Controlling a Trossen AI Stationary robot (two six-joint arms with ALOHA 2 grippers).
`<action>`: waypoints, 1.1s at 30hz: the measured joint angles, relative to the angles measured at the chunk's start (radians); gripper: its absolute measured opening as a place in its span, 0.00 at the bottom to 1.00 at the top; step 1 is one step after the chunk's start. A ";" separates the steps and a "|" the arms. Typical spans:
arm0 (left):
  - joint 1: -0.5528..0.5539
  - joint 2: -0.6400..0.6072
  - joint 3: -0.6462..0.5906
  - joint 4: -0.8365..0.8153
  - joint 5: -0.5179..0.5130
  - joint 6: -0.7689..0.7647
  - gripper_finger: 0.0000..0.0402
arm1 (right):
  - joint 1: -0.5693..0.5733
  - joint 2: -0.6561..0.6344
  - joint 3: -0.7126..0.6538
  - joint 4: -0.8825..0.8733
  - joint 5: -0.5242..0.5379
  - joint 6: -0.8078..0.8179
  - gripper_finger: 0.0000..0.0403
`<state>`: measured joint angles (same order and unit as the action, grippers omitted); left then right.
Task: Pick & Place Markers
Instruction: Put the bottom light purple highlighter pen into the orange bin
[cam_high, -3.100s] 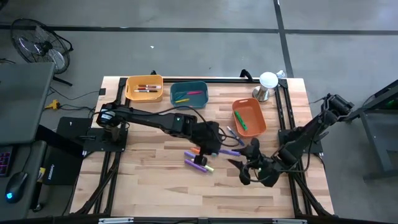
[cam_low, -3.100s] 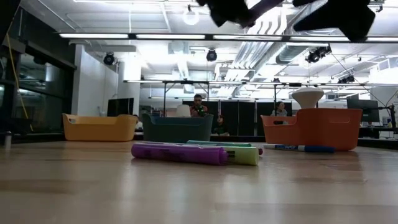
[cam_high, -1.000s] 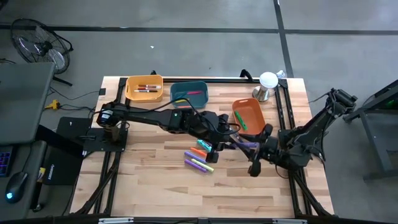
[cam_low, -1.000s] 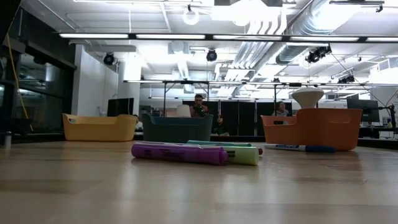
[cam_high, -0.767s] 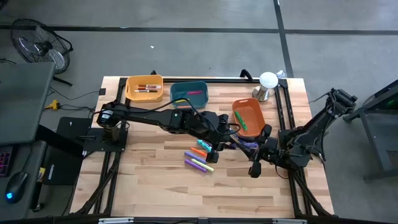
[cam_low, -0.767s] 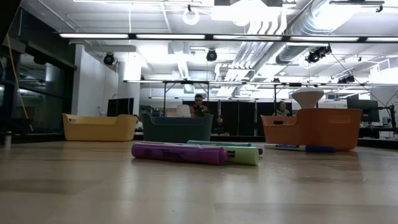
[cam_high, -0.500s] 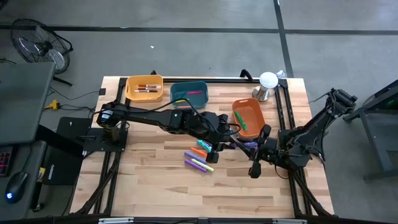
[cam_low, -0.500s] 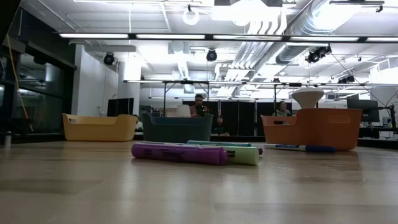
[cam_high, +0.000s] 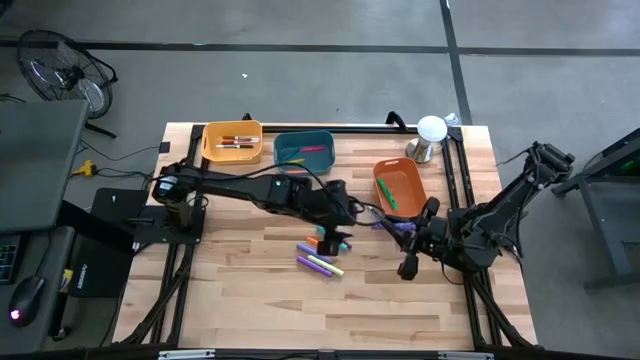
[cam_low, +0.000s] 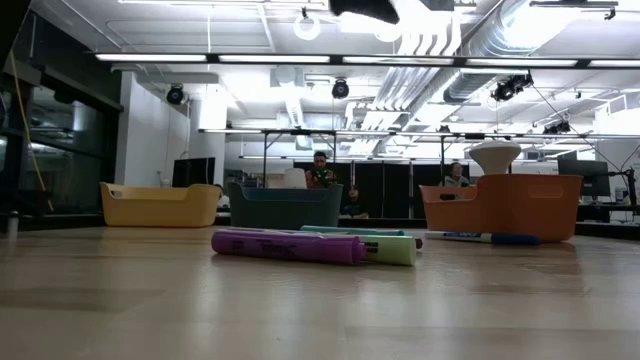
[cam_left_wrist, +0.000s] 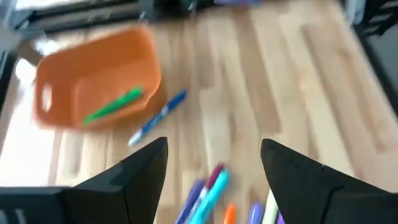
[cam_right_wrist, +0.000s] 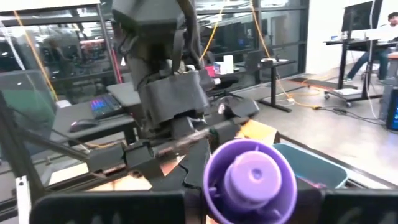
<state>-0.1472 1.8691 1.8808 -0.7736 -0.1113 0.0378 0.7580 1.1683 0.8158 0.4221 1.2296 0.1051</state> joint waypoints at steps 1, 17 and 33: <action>0.008 -0.002 0.002 -0.037 -0.009 -0.009 0.62 | -0.006 0.000 0.000 -0.006 0.000 0.007 0.11; 0.070 -0.083 -0.056 -0.275 -0.017 -0.026 0.43 | -0.398 -0.139 0.000 -0.652 -0.381 0.580 0.11; 0.239 -0.345 -0.664 0.344 0.258 -0.064 0.36 | -0.932 -0.065 0.193 -1.260 -0.956 0.778 0.11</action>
<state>0.0923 1.5245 1.2171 -0.4291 0.1467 -0.0262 -0.1745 1.1037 1.0087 -0.8378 0.2739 0.8829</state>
